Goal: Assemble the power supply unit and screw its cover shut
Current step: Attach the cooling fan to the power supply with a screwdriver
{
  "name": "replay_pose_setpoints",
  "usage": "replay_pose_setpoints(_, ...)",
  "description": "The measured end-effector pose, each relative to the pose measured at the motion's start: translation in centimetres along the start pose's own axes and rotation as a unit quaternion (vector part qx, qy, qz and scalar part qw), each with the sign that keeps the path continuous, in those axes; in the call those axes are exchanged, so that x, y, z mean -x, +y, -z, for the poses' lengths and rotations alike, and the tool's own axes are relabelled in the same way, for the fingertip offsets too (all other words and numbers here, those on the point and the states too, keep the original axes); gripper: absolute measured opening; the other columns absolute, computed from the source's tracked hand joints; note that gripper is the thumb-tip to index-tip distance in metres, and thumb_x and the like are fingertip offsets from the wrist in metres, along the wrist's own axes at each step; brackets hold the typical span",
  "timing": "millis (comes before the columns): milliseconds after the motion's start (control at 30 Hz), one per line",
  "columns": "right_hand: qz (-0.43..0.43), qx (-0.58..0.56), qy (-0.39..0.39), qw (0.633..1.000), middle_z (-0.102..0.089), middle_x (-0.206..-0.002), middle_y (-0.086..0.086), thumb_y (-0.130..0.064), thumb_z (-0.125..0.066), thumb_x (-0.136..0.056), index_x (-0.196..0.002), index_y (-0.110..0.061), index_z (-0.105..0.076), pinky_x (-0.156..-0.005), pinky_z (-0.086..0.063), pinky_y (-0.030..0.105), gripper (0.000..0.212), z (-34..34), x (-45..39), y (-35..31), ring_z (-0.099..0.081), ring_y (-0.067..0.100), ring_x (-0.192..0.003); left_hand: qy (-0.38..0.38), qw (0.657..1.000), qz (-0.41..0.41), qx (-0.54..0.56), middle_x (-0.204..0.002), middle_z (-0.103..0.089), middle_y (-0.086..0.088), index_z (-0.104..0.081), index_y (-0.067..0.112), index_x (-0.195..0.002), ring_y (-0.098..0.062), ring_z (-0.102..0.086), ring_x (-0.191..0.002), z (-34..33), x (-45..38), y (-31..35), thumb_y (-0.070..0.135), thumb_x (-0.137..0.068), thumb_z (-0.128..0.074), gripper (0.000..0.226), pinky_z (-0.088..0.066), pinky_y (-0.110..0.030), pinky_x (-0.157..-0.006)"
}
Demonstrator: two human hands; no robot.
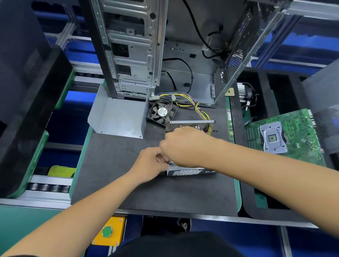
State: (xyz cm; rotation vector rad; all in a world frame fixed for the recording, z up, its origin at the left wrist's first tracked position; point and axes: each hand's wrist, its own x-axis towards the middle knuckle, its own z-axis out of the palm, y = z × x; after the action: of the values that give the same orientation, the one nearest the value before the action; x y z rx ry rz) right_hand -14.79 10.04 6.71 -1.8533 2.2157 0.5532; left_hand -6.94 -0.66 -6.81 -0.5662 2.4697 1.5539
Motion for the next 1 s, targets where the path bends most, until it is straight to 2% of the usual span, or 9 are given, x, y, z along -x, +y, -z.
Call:
replay_pose_setpoints(167, -0.014, -0.040, -0.051, 0.998, -0.044, -0.108, 0.008, -0.016, -0.060, -0.082, -0.108, -0.008, -0.046, -0.042, -0.015, 0.027, 0.031, 0.5, 1.2, 0.3, -0.034, 0.014, -0.051, 0.011, 1.000, -0.018, -0.006, -0.062, -0.057, 0.012, -0.058, 0.018, -0.070, 0.003, -0.046, -0.049, -0.5, 0.1, -0.4, 0.003, -0.068, -0.074, 0.022, -0.038, -0.006, -0.052)
replay_pose_setpoints(300, 0.014, -0.004, -0.031, 0.999, -0.056, -0.100, 0.008, -0.007, -0.054, -0.084, -0.099, -0.011, -0.058, -0.043, -0.018, 0.024, 0.016, 0.9, 1.2, -0.3, -0.061, 0.024, -0.076, 0.031, 0.998, -0.040, -0.042, -0.046, -0.049, 0.014, -0.041, 0.021, -0.062, 0.004, -0.043, -0.041, -1.1, 0.5, -1.0, 0.002, -0.071, -0.063, 0.030, -0.030, -0.005, -0.043)
replay_pose_setpoints(400, 0.027, 0.003, -0.016, 1.000, -0.059, -0.085, 0.006, -0.003, -0.049, -0.084, -0.088, -0.014, -0.059, -0.046, -0.021, 0.025, 0.015, 0.5, 1.0, -0.8, -0.064, 0.027, -0.083, 0.024, 0.996, -0.061, -0.059, -0.040, -0.046, 0.023, -0.036, 0.006, -0.060, 0.005, -0.037, -0.035, -1.1, 0.6, -1.2, -0.003, -0.068, -0.058, 0.025, -0.023, -0.005, -0.036)
replay_pose_setpoints(467, 0.020, 0.013, -0.006, 1.000, -0.064, -0.091, 0.006, -0.005, -0.047, -0.087, -0.090, -0.015, -0.058, -0.054, -0.030, 0.029, 0.015, 0.1, 1.1, -0.9, -0.065, 0.028, -0.086, 0.022, 0.995, -0.075, -0.057, -0.046, -0.049, 0.026, -0.042, 0.019, -0.066, 0.004, -0.038, -0.038, -0.9, 0.5, -1.1, -0.003, -0.069, -0.058, 0.027, -0.025, -0.004, -0.038)
replay_pose_setpoints(533, 0.004, -0.001, -0.004, 1.000, -0.065, -0.099, 0.007, -0.013, -0.048, -0.090, -0.101, -0.012, -0.056, -0.056, -0.033, 0.031, 0.014, -0.2, 1.1, -0.8, -0.064, 0.028, -0.085, 0.025, 0.995, -0.082, -0.059, -0.051, -0.052, 0.025, -0.038, 0.035, -0.068, 0.004, -0.042, -0.042, -0.9, 0.5, -1.0, 0.000, -0.071, -0.059, 0.041, -0.029, -0.004, -0.042)
replay_pose_setpoints(667, -0.002, -0.012, -0.016, 1.000, -0.049, -0.105, 0.009, -0.022, -0.060, -0.083, -0.111, -0.007, -0.046, -0.043, -0.019, 0.026, 0.035, 0.0, 1.1, -0.1, -0.041, 0.017, -0.055, 0.013, 0.996, -0.055, -0.062, -0.060, -0.055, 0.012, -0.044, 0.030, -0.075, 0.001, -0.052, -0.052, -1.0, 0.2, -1.1, 0.012, -0.075, -0.065, 0.027, -0.039, -0.010, -0.049)
replay_pose_setpoints(833, 0.000, -0.037, -0.008, 0.999, -0.063, -0.093, 0.009, -0.014, -0.056, -0.082, -0.086, -0.015, -0.053, -0.047, -0.028, 0.026, 0.006, 0.2, 0.6, 0.1, -0.064, 0.029, -0.078, 0.014, 0.997, -0.050, -0.060, -0.063, -0.053, 0.012, -0.043, 0.031, -0.072, 0.005, -0.051, -0.054, -1.1, 0.3, -1.2, 0.010, -0.076, -0.066, 0.031, -0.038, -0.006, -0.050)
replay_pose_setpoints(933, -0.043, -0.061, -0.001, 0.997, -0.064, -0.089, 0.012, -0.022, -0.051, -0.089, -0.070, -0.018, -0.039, -0.054, -0.033, 0.029, 0.023, -0.2, 0.2, 0.0, -0.057, 0.032, -0.069, 0.020, 0.996, -0.066, -0.057, -0.060, -0.051, 0.011, -0.040, 0.034, -0.072, 0.005, -0.049, -0.052, -1.0, 0.3, -1.1, 0.007, -0.075, -0.063, 0.036, -0.035, -0.004, -0.049)
replay_pose_setpoints(1000, -0.076, -0.067, -0.013, 0.995, -0.064, -0.093, 0.012, -0.024, -0.046, -0.094, -0.073, -0.014, -0.043, -0.055, -0.034, 0.030, 0.023, -0.1, 0.0, 0.3, -0.050, 0.029, -0.067, 0.014, 0.996, -0.071, -0.047, -0.063, -0.052, 0.010, -0.042, 0.036, -0.077, 0.002, -0.048, -0.052, -0.9, 0.3, -1.0, 0.007, -0.076, -0.064, 0.037, -0.036, -0.005, -0.051)
